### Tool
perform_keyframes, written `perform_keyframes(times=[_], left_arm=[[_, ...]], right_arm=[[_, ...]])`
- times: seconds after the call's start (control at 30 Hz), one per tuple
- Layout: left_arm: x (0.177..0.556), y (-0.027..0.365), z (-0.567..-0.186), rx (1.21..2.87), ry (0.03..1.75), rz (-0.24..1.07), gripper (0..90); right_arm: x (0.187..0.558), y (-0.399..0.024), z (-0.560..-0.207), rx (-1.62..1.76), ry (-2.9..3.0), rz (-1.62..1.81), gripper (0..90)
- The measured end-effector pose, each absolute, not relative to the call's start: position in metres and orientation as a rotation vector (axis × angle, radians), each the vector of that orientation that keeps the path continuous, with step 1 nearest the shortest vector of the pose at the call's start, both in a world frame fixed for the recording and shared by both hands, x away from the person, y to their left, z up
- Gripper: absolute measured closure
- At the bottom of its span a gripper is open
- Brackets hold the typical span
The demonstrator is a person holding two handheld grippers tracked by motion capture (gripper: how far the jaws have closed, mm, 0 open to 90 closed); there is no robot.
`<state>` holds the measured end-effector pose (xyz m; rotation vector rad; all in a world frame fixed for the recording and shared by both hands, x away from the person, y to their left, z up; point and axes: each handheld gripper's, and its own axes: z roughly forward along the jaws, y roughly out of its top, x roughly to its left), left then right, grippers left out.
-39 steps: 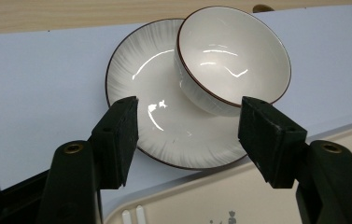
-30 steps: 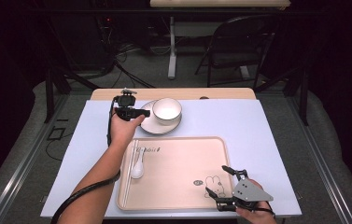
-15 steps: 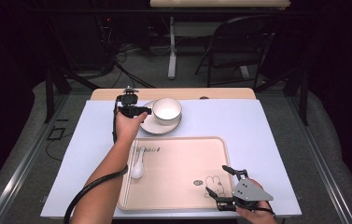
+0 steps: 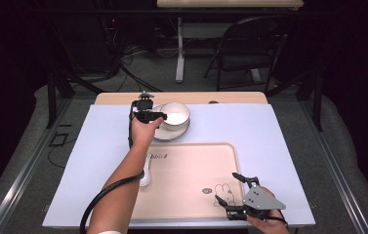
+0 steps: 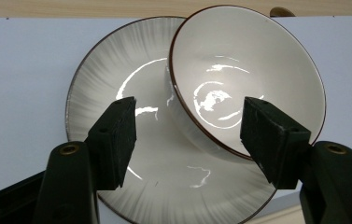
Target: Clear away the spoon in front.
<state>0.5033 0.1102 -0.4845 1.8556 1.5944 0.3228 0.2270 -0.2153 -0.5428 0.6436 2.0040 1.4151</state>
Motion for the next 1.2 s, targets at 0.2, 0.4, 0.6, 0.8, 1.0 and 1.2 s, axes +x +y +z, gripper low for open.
perform_keyframes(times=[0.2, 0.4, 0.6, 0.8, 1.0, 1.2], left_arm=[[0.509, 0.101, -0.493, 1.881, 1.614, 0.324, 35.5], [0.513, 0.097, -0.500, 1.899, 1.611, 0.319, 35.1], [0.515, 0.097, -0.506, 1.900, 1.634, 0.327, 34.6], [0.517, 0.098, -0.509, 1.886, 1.677, 0.318, 28.8], [0.521, 0.099, -0.513, 1.883, 1.710, 0.340, 18.3], [0.524, 0.098, -0.516, 1.900, 1.731, 0.388, 17.6]], right_arm=[[0.227, -0.215, -0.543, 0.645, 2.004, 1.417, 13.5], [0.227, -0.216, -0.543, 0.644, 2.003, 1.417, 13.5], [0.227, -0.215, -0.543, 0.645, 2.004, 1.419, 13.5], [0.227, -0.215, -0.542, 0.643, 2.004, 1.419, 13.5], [0.227, -0.215, -0.542, 0.643, 2.005, 1.419, 13.5], [0.227, -0.215, -0.542, 0.638, 2.005, 1.420, 13.5]])
